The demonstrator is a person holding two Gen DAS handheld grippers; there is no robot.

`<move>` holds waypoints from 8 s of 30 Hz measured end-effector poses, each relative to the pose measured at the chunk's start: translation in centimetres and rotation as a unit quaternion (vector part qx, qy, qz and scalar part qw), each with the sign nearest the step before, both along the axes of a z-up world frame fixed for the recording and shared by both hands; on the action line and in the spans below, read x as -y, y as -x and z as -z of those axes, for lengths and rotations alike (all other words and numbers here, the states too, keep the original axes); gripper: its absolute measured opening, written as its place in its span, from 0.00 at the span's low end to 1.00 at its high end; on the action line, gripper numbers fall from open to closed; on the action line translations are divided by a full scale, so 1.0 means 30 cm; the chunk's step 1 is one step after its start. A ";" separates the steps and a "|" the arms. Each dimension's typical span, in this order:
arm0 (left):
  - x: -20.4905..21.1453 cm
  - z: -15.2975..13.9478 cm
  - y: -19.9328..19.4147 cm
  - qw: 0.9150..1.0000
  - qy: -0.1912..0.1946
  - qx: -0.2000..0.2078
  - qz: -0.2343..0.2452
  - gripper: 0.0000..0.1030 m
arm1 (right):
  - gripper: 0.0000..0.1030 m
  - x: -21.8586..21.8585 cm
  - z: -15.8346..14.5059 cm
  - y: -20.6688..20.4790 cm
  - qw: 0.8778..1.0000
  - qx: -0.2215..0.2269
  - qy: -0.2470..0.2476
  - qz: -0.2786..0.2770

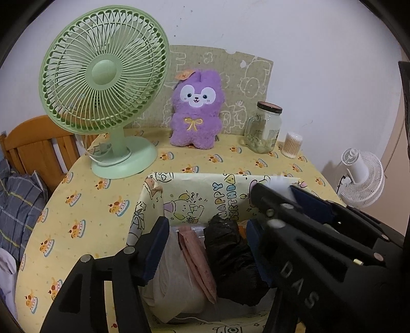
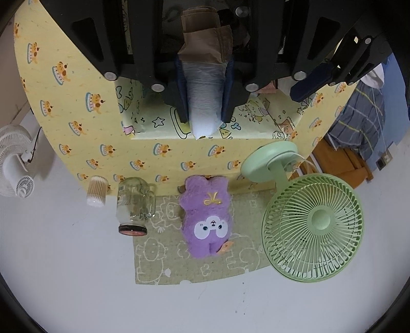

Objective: Organize soft objects
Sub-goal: 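Lower the wipe pack and sock bundle into the box and open both grippers, then withdraw both grippers up and away from the box, then grasp the cartoon sticker pack with the left gripper while the right approaches the clear pencil case, then grasp the clear pencil case with the right gripper while the left holds the sticker pack, then lift the sticker pack and pencil case and carry them over the box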

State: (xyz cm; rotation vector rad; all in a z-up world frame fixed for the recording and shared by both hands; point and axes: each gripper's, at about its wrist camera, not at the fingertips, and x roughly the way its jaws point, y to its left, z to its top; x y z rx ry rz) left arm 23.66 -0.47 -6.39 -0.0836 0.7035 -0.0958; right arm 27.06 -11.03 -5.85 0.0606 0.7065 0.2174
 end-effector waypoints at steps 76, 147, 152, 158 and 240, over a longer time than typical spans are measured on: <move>0.023 -0.225 0.582 0.995 -0.017 0.096 0.007 0.97 | 0.97 0.031 -0.258 0.647 0.995 0.097 0.015 0.021; -0.078 0.254 0.492 0.997 -0.016 -0.067 -0.030 0.50 | 1.00 -0.077 0.256 0.521 0.998 -0.054 0.031 0.003; -0.091 0.246 0.487 0.997 -0.014 -0.066 -0.029 0.46 | 1.00 -0.096 0.249 0.516 0.998 -0.054 0.029 0.001; -0.098 0.206 0.484 0.998 -0.034 -0.042 -0.036 0.46 | 1.00 -0.113 0.231 0.507 0.999 -0.051 0.011 -0.003; 0.009 0.101 0.512 0.999 -0.035 -0.026 0.019 0.46 | 0.89 0.024 0.124 0.558 0.996 -0.053 0.014 0.069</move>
